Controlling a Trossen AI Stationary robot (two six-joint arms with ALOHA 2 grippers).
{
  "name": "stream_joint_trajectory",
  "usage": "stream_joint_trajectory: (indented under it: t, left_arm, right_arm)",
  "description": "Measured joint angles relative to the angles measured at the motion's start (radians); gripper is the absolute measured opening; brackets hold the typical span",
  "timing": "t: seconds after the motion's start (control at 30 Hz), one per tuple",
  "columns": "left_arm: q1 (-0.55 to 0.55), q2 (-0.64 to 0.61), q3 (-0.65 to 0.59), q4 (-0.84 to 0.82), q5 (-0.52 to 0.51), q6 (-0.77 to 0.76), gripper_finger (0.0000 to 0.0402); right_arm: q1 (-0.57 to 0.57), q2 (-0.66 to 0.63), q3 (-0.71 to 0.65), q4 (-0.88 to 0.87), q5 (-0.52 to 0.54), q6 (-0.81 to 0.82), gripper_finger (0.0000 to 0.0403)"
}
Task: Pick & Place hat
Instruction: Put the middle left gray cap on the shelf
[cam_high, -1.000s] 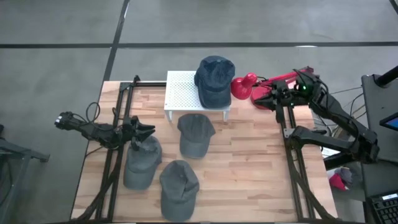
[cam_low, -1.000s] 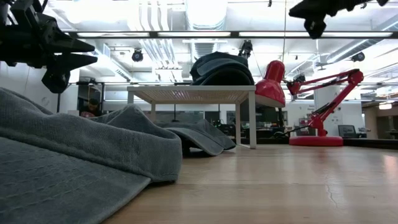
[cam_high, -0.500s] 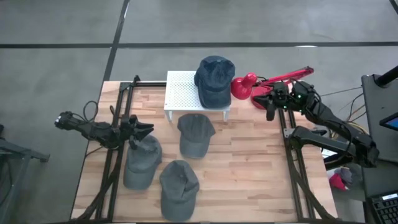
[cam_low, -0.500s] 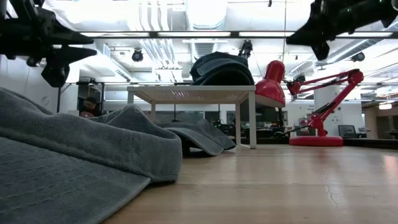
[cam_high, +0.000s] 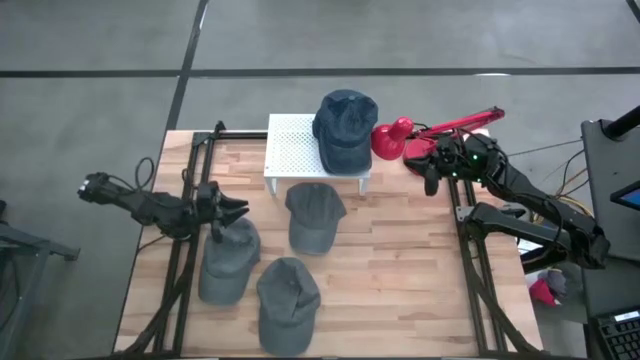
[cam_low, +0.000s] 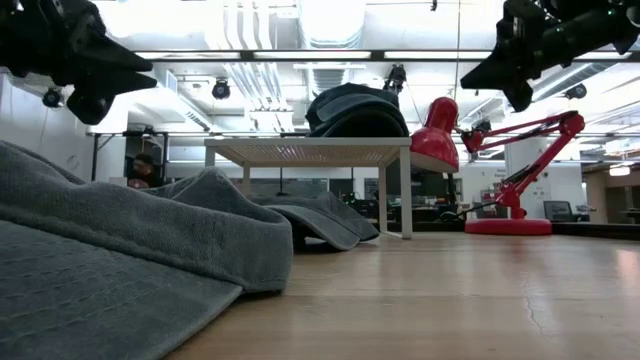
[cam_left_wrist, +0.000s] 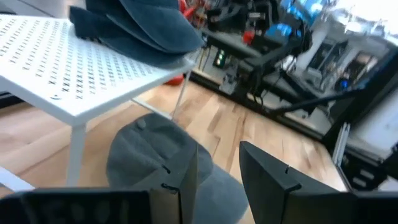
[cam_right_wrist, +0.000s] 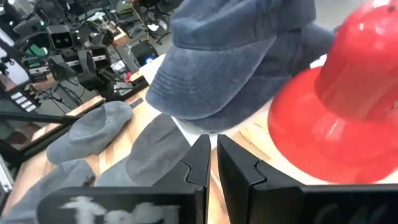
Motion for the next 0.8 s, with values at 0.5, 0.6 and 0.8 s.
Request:
stream_joint_trajectory:
  t: [0.5, 0.6, 0.8]
  left_arm:
    - [0.000, 0.342, 0.258, -0.317, 0.117, -0.129, 0.0122]
    - [0.000, 0.406, 0.299, -0.358, 0.159, -0.185, 0.0122]
    - [0.001, 0.532, 0.357, -0.435, 0.289, -0.341, 0.0122]
  right_arm:
    - [0.024, -0.146, -0.054, 0.007, 0.035, -0.039, 0.0027]
    - [0.029, -0.184, -0.093, 0.005, 0.040, -0.032, 0.0027]
    - [0.033, -0.253, -0.150, 0.008, 0.050, -0.032, 0.0027]
